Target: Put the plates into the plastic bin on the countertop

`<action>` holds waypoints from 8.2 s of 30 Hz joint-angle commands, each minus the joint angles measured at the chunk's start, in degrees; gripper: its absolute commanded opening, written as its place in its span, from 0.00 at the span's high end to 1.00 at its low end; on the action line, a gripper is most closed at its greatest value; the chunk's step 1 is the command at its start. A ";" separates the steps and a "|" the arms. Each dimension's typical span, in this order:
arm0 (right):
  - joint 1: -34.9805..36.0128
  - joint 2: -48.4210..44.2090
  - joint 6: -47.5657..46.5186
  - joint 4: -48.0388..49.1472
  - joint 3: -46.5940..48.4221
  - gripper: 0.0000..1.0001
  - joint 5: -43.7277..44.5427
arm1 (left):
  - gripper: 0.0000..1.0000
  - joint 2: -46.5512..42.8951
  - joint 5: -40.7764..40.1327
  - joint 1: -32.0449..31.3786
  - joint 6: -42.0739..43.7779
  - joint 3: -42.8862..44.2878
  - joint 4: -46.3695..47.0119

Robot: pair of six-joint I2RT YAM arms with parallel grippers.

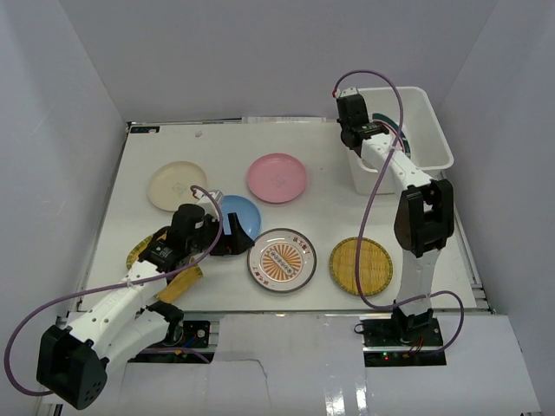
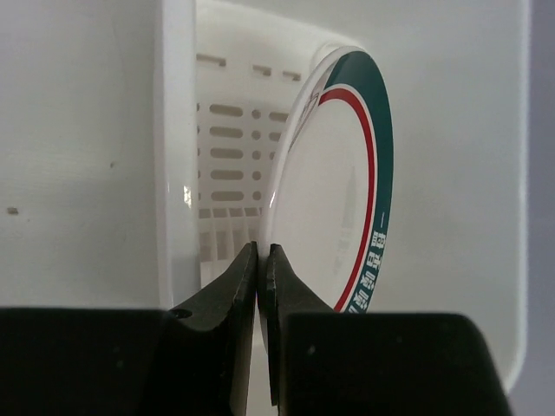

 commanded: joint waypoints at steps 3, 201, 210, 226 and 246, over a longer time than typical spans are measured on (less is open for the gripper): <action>-1.98 0.88 0.74 3.09 0.92 0.92 -4.58 | 0.06 -2.38 5.20 0.24 -3.49 -3.78 0.54; -24.75 -59.40 36.61 9.16 -29.59 0.92 -42.28 | 1.00 75.34 -12.64 -16.37 -7.09 92.50 6.44; -22.11 -66.78 34.33 3.97 -28.80 0.92 -43.25 | 0.87 86.39 -15.28 -17.96 -10.16 103.44 11.43; 0.06 -56.09 24.77 5.21 -34.52 0.69 -50.05 | 0.02 53.91 -19.40 -13.13 6.70 77.47 14.07; 22.89 1.40 -1.09 7.23 -12.91 0.25 -37.28 | 0.02 -19.07 -45.69 -6.71 7.94 8.27 -7.28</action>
